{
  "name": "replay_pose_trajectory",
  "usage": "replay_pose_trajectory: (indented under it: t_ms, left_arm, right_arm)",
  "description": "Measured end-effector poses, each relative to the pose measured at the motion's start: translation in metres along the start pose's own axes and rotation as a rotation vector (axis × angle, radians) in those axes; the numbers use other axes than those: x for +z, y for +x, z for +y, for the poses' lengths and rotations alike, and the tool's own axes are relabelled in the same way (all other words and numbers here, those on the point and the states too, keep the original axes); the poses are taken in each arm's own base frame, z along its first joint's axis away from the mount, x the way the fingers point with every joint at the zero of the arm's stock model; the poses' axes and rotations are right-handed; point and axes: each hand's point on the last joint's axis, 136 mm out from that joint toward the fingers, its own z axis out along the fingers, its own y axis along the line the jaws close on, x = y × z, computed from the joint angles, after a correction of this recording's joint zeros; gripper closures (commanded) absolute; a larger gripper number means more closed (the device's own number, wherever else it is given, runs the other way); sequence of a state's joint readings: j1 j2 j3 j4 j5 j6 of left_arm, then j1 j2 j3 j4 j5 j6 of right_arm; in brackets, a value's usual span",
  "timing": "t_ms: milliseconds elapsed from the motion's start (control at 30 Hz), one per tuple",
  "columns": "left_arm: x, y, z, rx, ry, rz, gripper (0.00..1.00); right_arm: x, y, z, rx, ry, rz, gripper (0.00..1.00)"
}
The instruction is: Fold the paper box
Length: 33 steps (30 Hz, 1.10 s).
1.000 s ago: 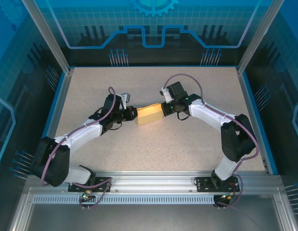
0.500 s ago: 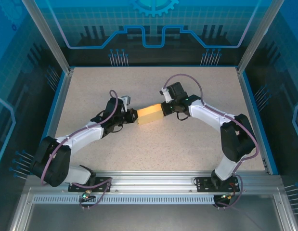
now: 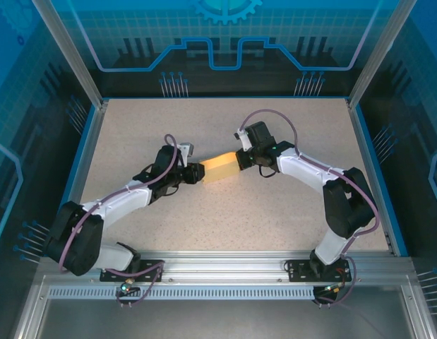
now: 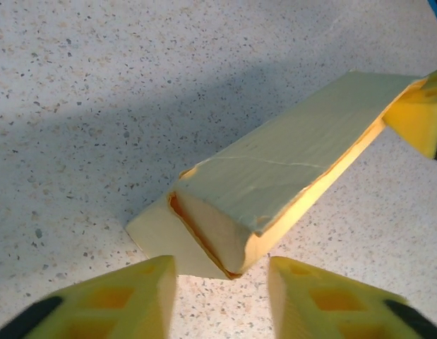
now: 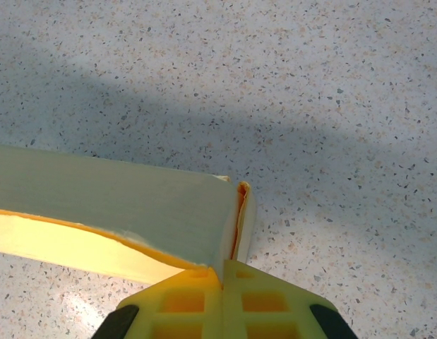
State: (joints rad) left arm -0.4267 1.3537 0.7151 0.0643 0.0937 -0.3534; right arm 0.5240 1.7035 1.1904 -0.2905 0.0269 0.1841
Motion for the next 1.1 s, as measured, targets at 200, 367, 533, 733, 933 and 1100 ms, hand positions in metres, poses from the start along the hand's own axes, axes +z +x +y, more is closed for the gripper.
replay_pose_trajectory:
  t_ms: [200, 367, 533, 733, 933, 1100]
  left_arm:
    - [-0.019, -0.018, -0.012, 0.03, 0.034, -0.07, 0.34]
    - [-0.024, -0.034, -0.006, 0.002, 0.039, -0.118, 0.33]
    - [-0.009, -0.038, 0.012, -0.067, 0.012, -0.1, 0.34]
    - [0.01, -0.027, 0.021, -0.11, 0.004, -0.05, 0.37]
    - [0.016, -0.023, 0.02, -0.116, 0.021, -0.028, 0.39]
    - [0.017, -0.02, 0.019, -0.116, 0.027, -0.021, 0.39]
  right_arm:
    - [0.0, 0.0, 0.0, 0.0, 0.0, 0.0, 0.95]
    - [0.0, 0.0, 0.0, -0.001, -0.001, 0.0, 0.95]
    - [0.0, 0.0, 0.0, -0.001, 0.0, 0.0, 0.95]
    - [0.0, 0.001, 0.0, -0.001, 0.0, -0.002, 0.95]
    - [0.0, 0.0, 0.0, -0.001, -0.001, -0.007, 0.91]
    - [0.0, 0.0, 0.0, 0.004, 0.001, -0.006, 0.82]
